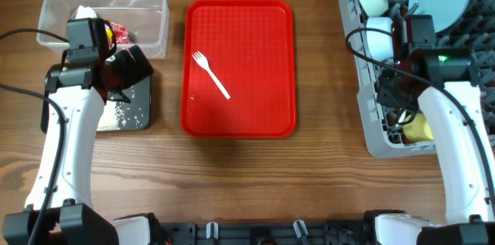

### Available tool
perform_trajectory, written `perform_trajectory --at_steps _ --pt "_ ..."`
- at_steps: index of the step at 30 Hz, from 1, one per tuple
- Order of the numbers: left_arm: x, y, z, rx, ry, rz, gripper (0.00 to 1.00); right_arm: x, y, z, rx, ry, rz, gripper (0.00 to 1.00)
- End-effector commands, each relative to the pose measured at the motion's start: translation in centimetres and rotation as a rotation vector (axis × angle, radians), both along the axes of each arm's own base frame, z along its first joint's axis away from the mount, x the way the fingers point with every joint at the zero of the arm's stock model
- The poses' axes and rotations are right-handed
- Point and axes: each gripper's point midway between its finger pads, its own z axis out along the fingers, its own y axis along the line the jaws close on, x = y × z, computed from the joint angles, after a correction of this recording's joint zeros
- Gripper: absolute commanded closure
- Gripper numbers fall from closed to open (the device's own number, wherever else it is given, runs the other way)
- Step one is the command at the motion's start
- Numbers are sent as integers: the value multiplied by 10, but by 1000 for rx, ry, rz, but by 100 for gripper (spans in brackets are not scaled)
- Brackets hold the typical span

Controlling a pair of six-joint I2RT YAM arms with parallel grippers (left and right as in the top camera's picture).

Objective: Sort waste into correct bins and load items into the dishwasher rack
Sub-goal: 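Carry the white spoon to the rack and drop it in, then move the right gripper back over the white fork on the red tray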

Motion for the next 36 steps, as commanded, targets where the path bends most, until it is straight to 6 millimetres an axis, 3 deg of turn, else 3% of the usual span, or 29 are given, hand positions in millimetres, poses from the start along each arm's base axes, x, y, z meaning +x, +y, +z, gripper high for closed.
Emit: perform_trajectory --at_steps 1,7,10,17,21,22,25,26,29,32,36 --pt "3 2 1 -5 -5 15 0 2 2 -5 17 -7 -12 96" --pt "3 2 1 -5 -6 15 0 8 0 -6 6 -21 -14 72" --pt "3 2 1 -5 -6 15 0 10 0 -6 3 -30 -14 53" --pt "3 2 1 -5 -6 15 0 18 10 -7 54 -53 22 49" --pt "3 2 1 -5 -6 15 0 36 60 -1 251 -107 236 48" --pt "3 2 1 -6 -6 15 0 45 86 6 334 -154 302 46" --pt "3 2 1 -5 -8 15 0 60 136 24 478 -248 436 47" --pt "4 2 2 -5 -12 15 0 66 164 33 538 -293 501 46" --pt "5 2 2 -4 -17 15 0 76 208 38 589 -347 565 46" --pt "5 2 2 -4 -16 15 0 80 265 26 635 -350 667 46" --pt "5 3 2 3 -16 19 0 81 317 -2 653 -291 771 46"
